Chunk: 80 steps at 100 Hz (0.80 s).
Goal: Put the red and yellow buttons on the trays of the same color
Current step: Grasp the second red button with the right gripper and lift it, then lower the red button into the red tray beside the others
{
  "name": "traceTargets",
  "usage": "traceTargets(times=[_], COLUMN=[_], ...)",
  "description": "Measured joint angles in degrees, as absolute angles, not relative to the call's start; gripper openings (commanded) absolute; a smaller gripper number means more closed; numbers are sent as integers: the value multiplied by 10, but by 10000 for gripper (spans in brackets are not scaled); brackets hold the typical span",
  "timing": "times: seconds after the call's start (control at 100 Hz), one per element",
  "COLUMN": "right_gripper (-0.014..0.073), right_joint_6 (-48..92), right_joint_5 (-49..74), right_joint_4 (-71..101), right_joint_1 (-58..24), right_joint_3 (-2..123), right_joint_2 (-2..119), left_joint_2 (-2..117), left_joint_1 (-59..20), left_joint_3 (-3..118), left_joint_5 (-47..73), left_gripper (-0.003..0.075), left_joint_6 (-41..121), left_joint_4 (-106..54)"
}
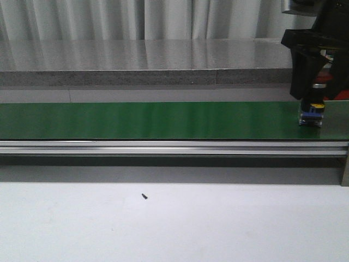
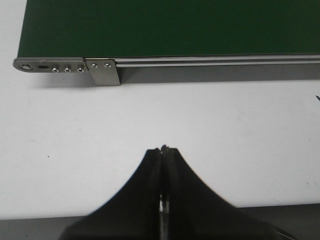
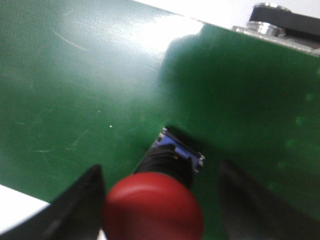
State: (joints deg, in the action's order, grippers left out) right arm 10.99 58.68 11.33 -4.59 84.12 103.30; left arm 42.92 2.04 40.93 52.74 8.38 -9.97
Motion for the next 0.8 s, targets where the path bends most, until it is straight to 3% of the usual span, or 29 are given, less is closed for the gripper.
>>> traceTargets(times=[0.13, 0.44, 0.8], right_gripper=[194, 195, 195], right_joint_6=[109, 109, 89], right_joint_5=[586, 583, 569], right_joint_4=[111, 109, 87], right_joint_1=[-46, -31, 103], right_joint_3=[841, 841, 841], right_joint_2=[1033, 983, 913], left_joint_2=[429, 429, 429], left_joint_1=[20, 20, 20], left_joint_3=[409, 409, 409], left_joint_5=[527, 527, 527], left_gripper=[-20, -20, -20], left_joint_6=[84, 84, 84], left_joint_4=[-100, -100, -100])
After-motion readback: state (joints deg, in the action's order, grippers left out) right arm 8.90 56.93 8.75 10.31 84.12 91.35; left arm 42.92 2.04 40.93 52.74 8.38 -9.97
